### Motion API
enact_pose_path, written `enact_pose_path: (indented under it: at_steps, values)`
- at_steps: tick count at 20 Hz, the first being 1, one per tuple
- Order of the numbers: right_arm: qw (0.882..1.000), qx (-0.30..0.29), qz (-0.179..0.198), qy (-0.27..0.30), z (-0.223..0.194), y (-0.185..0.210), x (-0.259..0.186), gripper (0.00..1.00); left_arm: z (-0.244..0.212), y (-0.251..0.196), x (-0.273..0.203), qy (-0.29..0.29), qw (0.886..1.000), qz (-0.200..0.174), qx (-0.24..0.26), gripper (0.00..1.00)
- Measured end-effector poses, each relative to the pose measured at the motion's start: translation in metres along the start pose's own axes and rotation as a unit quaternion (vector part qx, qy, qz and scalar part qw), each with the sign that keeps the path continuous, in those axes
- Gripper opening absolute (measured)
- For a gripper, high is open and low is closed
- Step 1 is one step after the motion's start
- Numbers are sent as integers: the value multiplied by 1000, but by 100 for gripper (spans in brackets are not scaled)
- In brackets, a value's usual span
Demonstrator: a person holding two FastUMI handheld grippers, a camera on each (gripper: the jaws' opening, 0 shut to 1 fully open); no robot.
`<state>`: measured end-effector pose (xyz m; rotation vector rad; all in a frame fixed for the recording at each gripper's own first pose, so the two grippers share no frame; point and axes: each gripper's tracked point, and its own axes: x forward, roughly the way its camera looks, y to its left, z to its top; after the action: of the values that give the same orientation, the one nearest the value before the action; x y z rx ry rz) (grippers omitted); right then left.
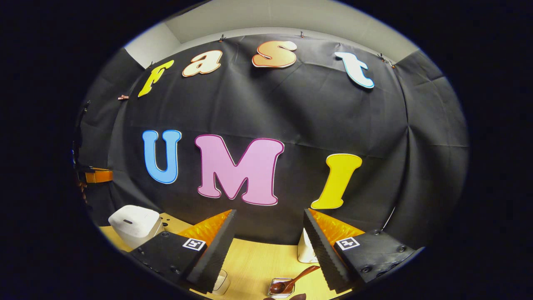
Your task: Close the left gripper, press the button to open the rice cooker; take a wooden spoon from the chopstick holder with the right hand, scoop a spoonful of rice and pour it into the rice cooker, then put the wooden spoon back into the chopstick holder.
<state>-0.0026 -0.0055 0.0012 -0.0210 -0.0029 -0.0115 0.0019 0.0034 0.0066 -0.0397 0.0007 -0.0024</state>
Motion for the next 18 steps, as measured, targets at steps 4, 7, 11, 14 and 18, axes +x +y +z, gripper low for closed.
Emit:
enact_pose_path:
  at_steps: [4, 7, 11, 14, 18]
  values:
    - [1000, -3, -1, -1, 1, 0, -2, 97, -26, 18, 10, 26, 999, 6, -24, 5]
    - [1000, -3, -3, -2, 2, -1, -3, 97, -69, 40, 26, 74, 997, 20, -31, 5]
    - [1000, -14, -8, -3, 5, -7, -9, 97, -124, 58, 42, 133, 989, 27, -53, 2]
    - [1000, -16, -15, 0, 5, -13, -15, 97, -153, 65, 50, 163, 985, 34, -54, 5]
    - [999, -17, -28, 4, 4, -24, -24, 97, -189, 71, 58, 203, 978, 41, -28, 2]
